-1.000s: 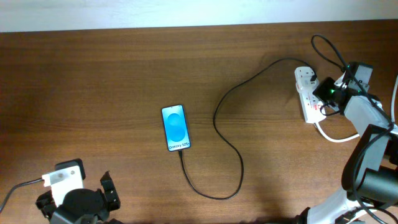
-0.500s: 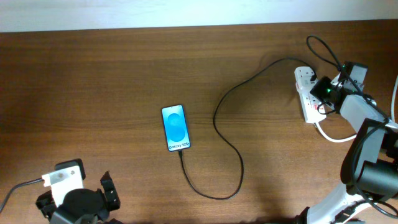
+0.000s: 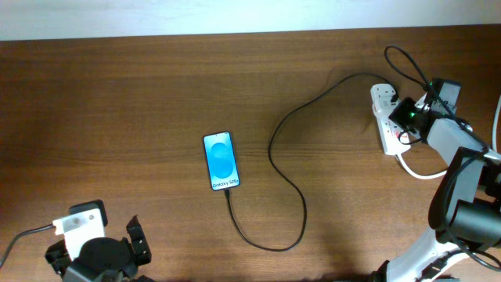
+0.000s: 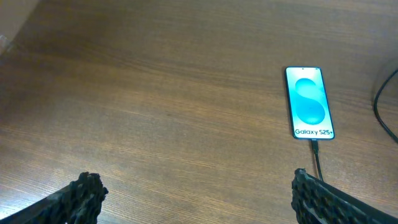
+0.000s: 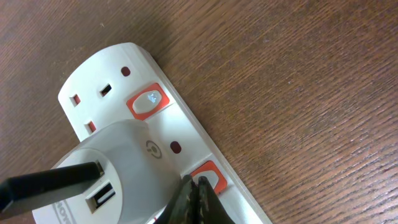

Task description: Plug charger to phone and switch on socket

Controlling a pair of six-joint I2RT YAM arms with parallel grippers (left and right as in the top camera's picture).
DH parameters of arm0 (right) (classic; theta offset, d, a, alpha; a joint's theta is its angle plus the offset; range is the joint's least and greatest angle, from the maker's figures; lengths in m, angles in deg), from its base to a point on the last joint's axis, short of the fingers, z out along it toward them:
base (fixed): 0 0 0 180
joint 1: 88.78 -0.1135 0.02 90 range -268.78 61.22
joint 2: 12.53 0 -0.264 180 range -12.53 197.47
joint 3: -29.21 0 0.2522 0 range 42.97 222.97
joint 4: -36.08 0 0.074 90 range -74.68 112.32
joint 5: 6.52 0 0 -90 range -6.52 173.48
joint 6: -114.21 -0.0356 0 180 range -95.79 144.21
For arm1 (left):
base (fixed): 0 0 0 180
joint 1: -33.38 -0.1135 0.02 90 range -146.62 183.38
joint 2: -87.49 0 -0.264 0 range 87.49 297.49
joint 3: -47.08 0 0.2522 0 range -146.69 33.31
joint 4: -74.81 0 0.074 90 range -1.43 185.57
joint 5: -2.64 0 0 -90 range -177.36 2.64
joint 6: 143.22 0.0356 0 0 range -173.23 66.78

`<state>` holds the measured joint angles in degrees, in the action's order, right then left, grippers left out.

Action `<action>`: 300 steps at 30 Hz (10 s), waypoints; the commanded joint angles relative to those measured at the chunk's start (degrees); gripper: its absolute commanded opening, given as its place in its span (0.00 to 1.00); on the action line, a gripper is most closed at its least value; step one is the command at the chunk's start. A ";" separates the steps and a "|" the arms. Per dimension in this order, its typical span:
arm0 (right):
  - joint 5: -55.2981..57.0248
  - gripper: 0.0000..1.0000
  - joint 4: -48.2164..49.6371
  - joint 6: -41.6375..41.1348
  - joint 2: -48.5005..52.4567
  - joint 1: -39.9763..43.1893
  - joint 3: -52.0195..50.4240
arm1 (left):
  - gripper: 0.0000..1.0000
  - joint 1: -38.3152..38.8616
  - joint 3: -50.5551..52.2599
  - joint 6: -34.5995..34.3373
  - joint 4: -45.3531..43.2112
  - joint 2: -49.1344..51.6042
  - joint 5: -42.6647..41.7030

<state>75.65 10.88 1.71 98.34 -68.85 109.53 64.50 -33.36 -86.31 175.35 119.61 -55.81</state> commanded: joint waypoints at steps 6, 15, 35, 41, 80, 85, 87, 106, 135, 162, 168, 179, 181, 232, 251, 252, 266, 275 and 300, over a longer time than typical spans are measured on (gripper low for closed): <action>-0.68 0.04 -0.57 0.24 2.01 -0.79 0.85 | 0.99 0.24 -0.02 -0.76 -0.09 -0.26 0.76; 1.22 0.04 -1.14 1.11 -4.35 1.60 1.07 | 0.99 0.24 -0.02 -0.76 -0.09 -0.26 0.76; 0.81 0.04 0.44 1.07 3.08 -1.22 1.05 | 0.99 0.24 -0.02 -0.76 -0.09 -0.26 0.76; 0.55 0.04 -1.33 1.07 3.08 -1.22 1.05 | 0.99 0.24 -0.02 -0.76 -0.09 -0.26 0.76; 5.77 0.04 -3.02 1.09 0.98 -4.17 1.05 | 0.99 0.24 -0.02 -0.76 -0.09 -0.26 0.79; 5.75 0.04 -1.66 1.09 1.57 -4.15 1.07 | 0.99 0.24 -0.02 -0.76 -0.09 -0.26 0.76; 5.79 0.04 -1.57 1.11 -0.20 -4.11 1.22 | 0.99 0.24 -0.02 -0.76 -0.09 -0.26 0.76; 3.80 0.04 -0.81 1.31 1.05 -5.40 1.49 | 0.99 0.24 -0.02 -0.76 -0.09 -0.26 0.76; 3.39 0.04 -5.68 1.29 2.86 -6.10 1.49 | 0.99 0.24 -0.02 -0.76 -0.09 -0.26 0.76; 13.99 0.15 -28.74 -1.75 -55.60 -8.28 5.88 | 0.99 0.24 -0.02 -0.76 -0.09 -0.26 0.76; 14.03 0.98 -39.87 -1.73 -79.80 -8.31 5.88 | 0.99 0.24 -0.02 -0.76 -0.09 -0.26 0.76; 12.68 0.98 -62.75 -1.75 -110.57 -9.05 7.61 | 0.99 0.24 -0.02 -0.76 -0.09 -0.26 0.76; 20.96 0.98 -64.02 0.20 -110.57 -11.06 7.61 | 0.99 0.24 -0.02 -0.76 -0.09 -0.26 0.76; 5.46 0.98 7.13 -0.24 -110.55 -12.09 -66.25 | 0.99 0.24 -0.02 -0.76 -0.09 -0.26 0.76; 5.46 0.98 7.13 -0.24 -110.57 -12.09 -66.25 | 0.99 -24.74 31.45 9.86 -34.99 -29.40 -22.14; 5.46 0.98 7.13 -0.24 -110.55 -12.09 -66.25 | 0.99 -26.34 38.10 12.11 -44.02 -31.58 -27.23; 5.46 0.99 7.13 -0.24 -110.55 -12.09 -66.25 | 0.99 -26.40 66.16 31.30 -81.96 -31.85 -32.02; 5.46 0.98 7.13 -0.24 -110.55 -12.09 -66.25 | 0.99 -26.47 66.16 31.43 -82.05 -31.78 -31.80; 6.12 0.98 6.93 19.08 -110.62 -12.79 -66.25 | 0.99 -26.47 66.16 31.43 -82.03 -31.78 -31.80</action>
<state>81.46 18.18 20.31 -11.95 -81.05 43.59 38.38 32.30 -55.79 93.45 88.27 -86.81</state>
